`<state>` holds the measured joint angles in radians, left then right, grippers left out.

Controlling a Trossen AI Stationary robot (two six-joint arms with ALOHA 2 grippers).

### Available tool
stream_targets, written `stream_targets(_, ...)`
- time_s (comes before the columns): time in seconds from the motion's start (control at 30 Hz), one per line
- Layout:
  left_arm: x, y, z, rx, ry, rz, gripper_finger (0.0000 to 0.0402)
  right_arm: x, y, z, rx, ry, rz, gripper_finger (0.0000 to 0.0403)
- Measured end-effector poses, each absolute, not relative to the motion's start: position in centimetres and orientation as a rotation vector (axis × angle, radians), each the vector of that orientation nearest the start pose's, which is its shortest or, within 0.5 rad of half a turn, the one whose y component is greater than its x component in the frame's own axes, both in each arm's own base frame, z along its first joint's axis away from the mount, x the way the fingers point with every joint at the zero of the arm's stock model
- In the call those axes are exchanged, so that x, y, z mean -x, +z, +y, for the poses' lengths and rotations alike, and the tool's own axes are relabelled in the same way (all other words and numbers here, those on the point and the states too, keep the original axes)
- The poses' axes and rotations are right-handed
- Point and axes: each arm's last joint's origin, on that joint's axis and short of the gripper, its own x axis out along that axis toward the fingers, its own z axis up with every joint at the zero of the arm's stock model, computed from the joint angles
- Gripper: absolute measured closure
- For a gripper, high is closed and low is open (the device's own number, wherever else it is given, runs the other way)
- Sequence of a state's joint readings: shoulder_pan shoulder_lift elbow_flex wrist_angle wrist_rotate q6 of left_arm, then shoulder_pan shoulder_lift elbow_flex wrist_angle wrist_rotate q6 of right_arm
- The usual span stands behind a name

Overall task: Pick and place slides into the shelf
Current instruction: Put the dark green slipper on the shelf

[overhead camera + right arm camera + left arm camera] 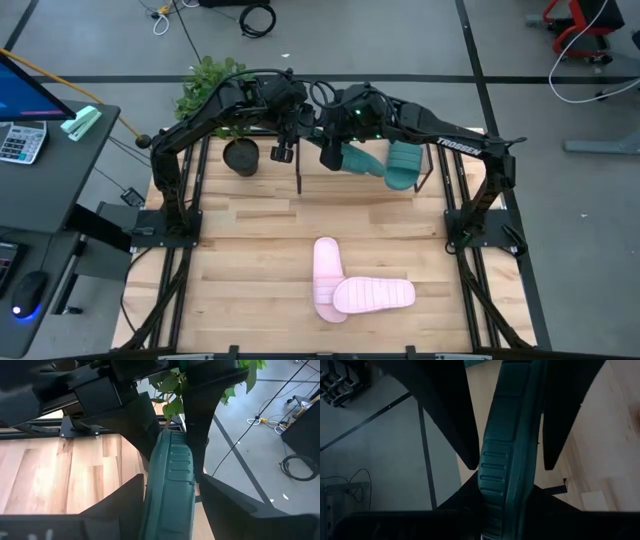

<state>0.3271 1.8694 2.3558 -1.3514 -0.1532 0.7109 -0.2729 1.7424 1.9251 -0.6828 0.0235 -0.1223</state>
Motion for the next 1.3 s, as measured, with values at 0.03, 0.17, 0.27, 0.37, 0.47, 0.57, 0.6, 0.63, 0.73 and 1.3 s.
stream_targets(0.03,-32.9,45.0,11.6,-0.577,0.121,0.986,0.0324,-36.6,42.1,-10.3,0.057,-0.260,0.515,0.0210)
stream_targets(0.17,-32.9,45.0,11.6,-0.578,0.123,0.988,0.0324,-36.6,42.1,-10.4,0.057,-0.263,0.515,0.0250)
stream_targets(0.27,-32.9,45.0,11.6,-0.573,0.125,0.987,0.0324,-36.5,42.1,-10.4,0.060,-0.268,0.515,0.0298)
stream_targets(0.37,-32.9,45.0,11.6,-0.573,0.126,0.987,0.0324,-36.6,42.1,-10.4,0.063,-0.266,0.514,0.0314)
stream_targets(0.47,-32.9,45.0,11.6,-0.565,0.130,0.986,0.0324,-36.5,42.1,-10.4,0.064,-0.269,0.514,0.0314)
stream_targets(0.57,-32.9,45.1,11.7,-0.559,0.138,0.976,0.0302,-36.4,42.2,-10.4,0.071,-0.284,0.514,0.0314)
stream_targets(0.6,-33.0,45.1,11.7,-0.557,0.138,0.974,0.0283,-36.4,42.2,-10.4,0.072,-0.283,0.515,0.0314)
stream_targets(0.63,-33.0,45.2,11.7,-0.555,0.143,0.965,0.0263,-36.3,42.3,-10.4,0.070,-0.284,0.516,0.0315)
stream_targets(0.73,-33.0,45.5,11.6,-0.540,0.165,0.933,0.0203,-36.1,42.4,-10.5,0.068,-0.286,0.523,0.0315)
stream_targets(1.3,-30.6,49.0,11.4,-0.492,0.379,0.758,0.0070,-31.9,44.0,-13.1,0.013,-0.461,0.563,0.0318)
